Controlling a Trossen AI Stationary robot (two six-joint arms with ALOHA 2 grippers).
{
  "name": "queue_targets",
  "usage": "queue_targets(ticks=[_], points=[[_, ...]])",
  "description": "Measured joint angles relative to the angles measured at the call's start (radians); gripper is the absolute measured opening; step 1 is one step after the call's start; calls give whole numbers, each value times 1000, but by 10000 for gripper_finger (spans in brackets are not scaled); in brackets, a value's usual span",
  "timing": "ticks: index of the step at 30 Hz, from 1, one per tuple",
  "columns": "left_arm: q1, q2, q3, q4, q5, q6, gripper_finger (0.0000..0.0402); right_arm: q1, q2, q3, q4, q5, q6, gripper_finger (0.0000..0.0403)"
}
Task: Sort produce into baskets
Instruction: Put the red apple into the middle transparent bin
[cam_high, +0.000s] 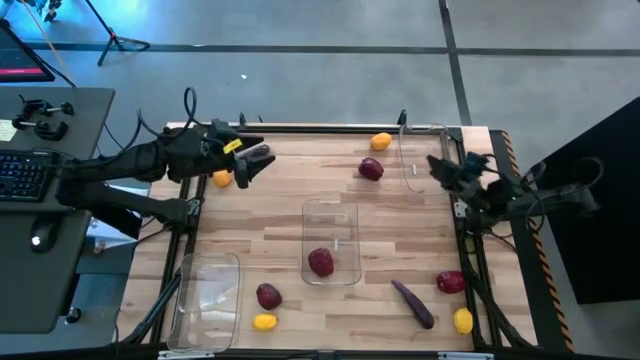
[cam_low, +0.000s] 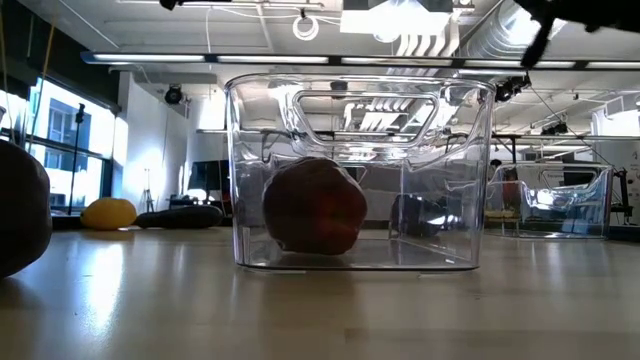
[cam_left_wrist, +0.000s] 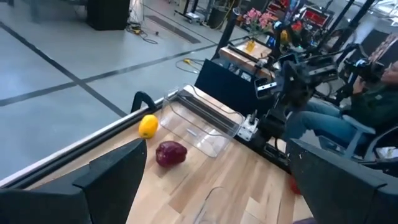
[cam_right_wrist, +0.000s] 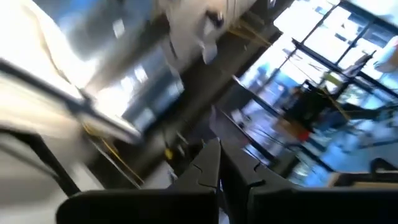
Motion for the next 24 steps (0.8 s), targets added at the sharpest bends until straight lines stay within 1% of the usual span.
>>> queue_targets(ticks=[3,4,6,8,9,10,13,15,16,18,20,24], points=[[0,1,0,-3,0,21,372,-6,197,133,-65,-63,-139,0],[0,1,0,-6,0,23,372,-6,252,173,-104,-70,-173,0],[0,0,0,-13,0,21,372,-6,350,253,-200,-50,-204,0],[0,1,0,-36,0,6,372,-6,418,332,-342,-52,-150,0],[0,1,0,-47,1,-6,372,-6,443,377,-435,-72,-113,0],[0,1,0,-59,1,-17,372,-6,464,424,-551,-104,-77,0],[0,1,0,-99,1,-45,372,-6,514,552,-972,-247,-17,0],[0,1,0,-113,1,-55,372,-5,543,630,-1236,-328,67,0],[0,1,0,-115,1,-55,372,-2,553,659,-1335,-357,120,0],[0,1,0,-115,1,-55,372,11,571,697,-1479,-396,215,0],[0,1,0,-115,1,-55,372,28,580,708,-1581,-419,263,0],[0,1,0,-116,1,-55,372,46,589,710,-1643,-411,406,0]])
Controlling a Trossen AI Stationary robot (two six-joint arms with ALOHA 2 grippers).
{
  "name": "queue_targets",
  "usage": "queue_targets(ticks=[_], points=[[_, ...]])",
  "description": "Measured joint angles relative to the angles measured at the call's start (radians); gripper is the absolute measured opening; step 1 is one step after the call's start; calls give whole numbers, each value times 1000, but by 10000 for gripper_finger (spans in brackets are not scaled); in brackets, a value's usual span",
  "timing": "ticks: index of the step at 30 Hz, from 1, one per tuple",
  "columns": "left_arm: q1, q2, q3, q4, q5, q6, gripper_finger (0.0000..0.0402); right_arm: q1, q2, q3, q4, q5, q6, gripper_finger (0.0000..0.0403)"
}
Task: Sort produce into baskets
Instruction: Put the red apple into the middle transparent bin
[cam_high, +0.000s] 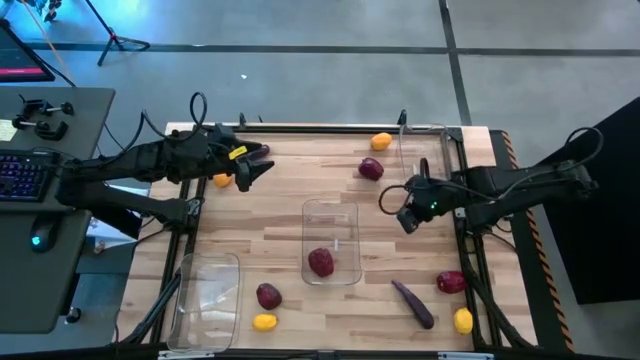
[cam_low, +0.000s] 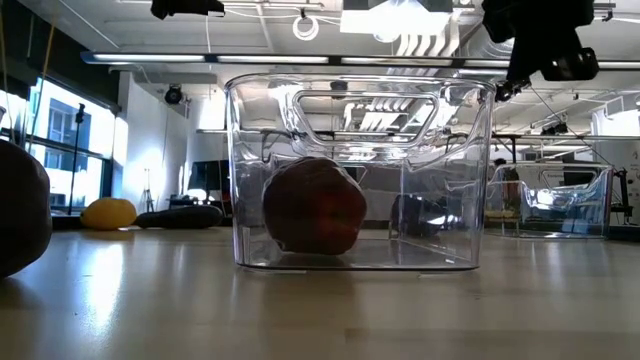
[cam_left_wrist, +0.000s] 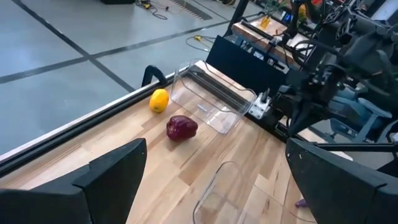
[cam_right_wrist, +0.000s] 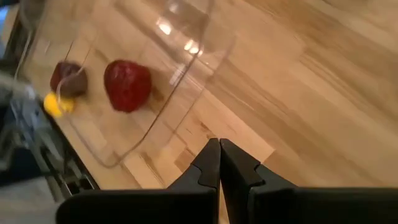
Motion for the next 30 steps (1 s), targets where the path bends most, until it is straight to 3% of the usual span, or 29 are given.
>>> queue_targets(ticks=[2,11,15,20,30], points=[[0,0,0,-7,1,0,372,-1,3,0,0,-2,54,0],[0,0,0,-10,9,0,372,-3,2,0,-29,2,22,1],[0,0,0,-9,19,0,372,-26,2,0,-95,-113,25,23],[0,0,0,-8,19,0,372,-39,2,0,-151,-264,-11,107],[0,0,0,-7,21,0,372,-38,63,0,-336,-369,-109,328]])
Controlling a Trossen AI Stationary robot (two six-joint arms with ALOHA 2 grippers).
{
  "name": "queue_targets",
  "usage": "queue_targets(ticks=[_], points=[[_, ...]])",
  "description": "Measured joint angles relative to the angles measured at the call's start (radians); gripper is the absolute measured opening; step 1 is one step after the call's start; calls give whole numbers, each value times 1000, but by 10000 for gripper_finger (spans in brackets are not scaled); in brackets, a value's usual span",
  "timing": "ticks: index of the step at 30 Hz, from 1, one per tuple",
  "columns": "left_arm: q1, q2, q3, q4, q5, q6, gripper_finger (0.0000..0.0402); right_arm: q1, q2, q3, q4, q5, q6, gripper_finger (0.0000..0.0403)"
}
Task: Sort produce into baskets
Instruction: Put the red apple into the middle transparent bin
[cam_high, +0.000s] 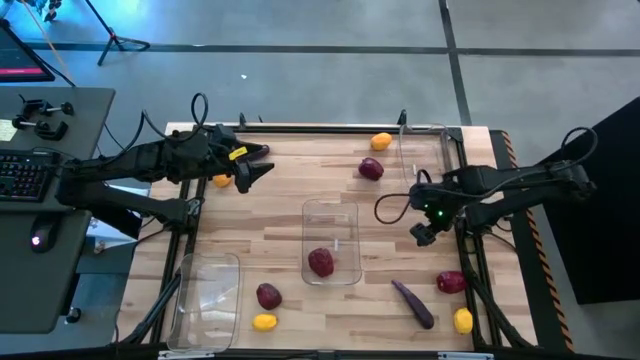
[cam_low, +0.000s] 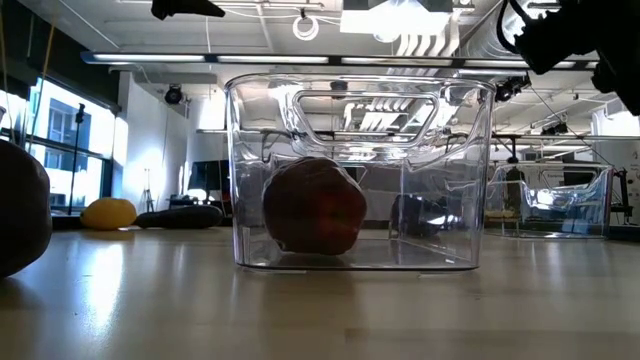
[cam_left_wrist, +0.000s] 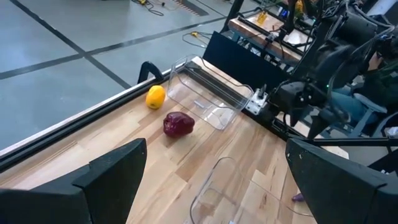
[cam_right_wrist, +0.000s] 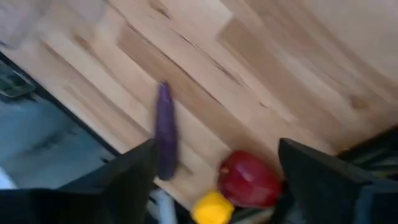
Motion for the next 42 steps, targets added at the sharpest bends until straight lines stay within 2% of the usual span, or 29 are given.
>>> queue_targets(ticks=[4,7,13,18,28,36,42], points=[[0,0,0,1,0,-3,372,0,71,0,-55,-1,-106,379],[0,0,0,0,0,-7,372,22,136,0,-54,0,-128,396],[0,0,0,0,0,-11,372,145,282,-3,-71,-33,-184,397],[0,0,0,0,13,-10,372,286,327,-97,-51,-140,-132,397],[0,0,0,0,13,-18,372,479,339,-148,123,-155,109,397],[0,0,0,1,12,-33,372,610,475,-148,178,-175,99,397],[0,0,0,0,8,-34,372,644,584,-148,213,-153,105,396]])
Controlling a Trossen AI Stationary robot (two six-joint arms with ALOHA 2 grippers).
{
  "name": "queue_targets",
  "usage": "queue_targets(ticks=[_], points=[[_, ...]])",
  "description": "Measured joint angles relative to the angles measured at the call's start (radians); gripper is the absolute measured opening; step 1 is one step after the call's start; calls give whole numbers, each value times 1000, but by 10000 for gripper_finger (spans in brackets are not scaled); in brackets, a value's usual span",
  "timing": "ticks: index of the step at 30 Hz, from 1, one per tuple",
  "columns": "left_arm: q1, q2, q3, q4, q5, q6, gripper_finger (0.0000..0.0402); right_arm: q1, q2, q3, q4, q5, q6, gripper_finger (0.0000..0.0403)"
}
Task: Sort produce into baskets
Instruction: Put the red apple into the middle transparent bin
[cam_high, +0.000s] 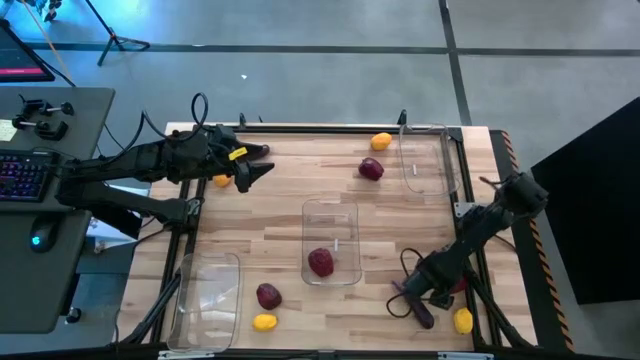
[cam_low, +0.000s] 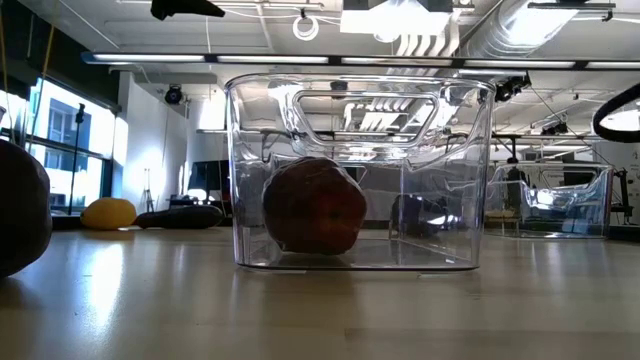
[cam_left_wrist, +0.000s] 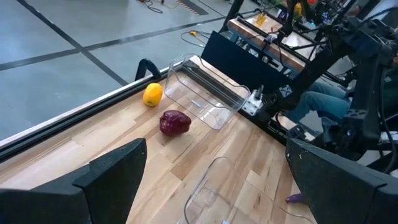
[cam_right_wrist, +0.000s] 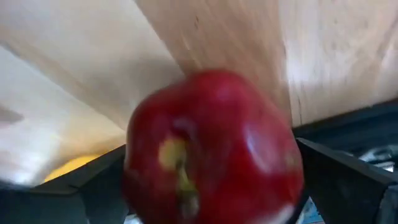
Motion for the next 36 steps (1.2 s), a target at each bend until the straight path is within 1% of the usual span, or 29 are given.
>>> queue_targets(ticks=[2,4,8,11,13,14,16,19,22,23,24,25,26,29,33,36], points=[[0,0,0,1,0,0,372,0,15,0,16,7,2,390],[0,0,0,13,0,0,372,0,18,0,20,14,8,371],[8,-21,0,39,0,11,372,-10,-3,25,-50,18,-18,304],[18,-55,0,41,-1,17,372,-10,-45,72,-145,36,-78,301],[26,-89,0,48,-1,30,372,-27,-92,125,-211,81,-104,301],[29,-107,0,54,-1,43,372,-44,-122,158,-232,120,-106,301],[34,-141,0,76,-2,66,372,-91,-184,233,-240,235,-94,301],[34,-175,0,115,-4,82,372,-181,-260,343,-170,480,-48,301],[34,-192,0,137,-4,85,372,-289,-302,405,14,744,-51,301],[34,-193,0,136,-4,85,372,-327,-305,410,87,801,-75,304],[34,-193,0,135,-3,84,372,-364,-304,410,168,825,-102,311],[34,-192,0,130,-3,78,372,-398,-295,404,263,828,-133,318],[34,-190,0,124,-3,75,372,-429,-279,396,350,810,-165,323],[34,-180,0,119,4,69,372,-487,-195,381,524,723,-266,329],[33,-174,0,115,50,52,372,-537,-103,380,664,696,-307,333],[33,-174,0,95,78,32,372,-574,-70,380,679,678,-246,334]])
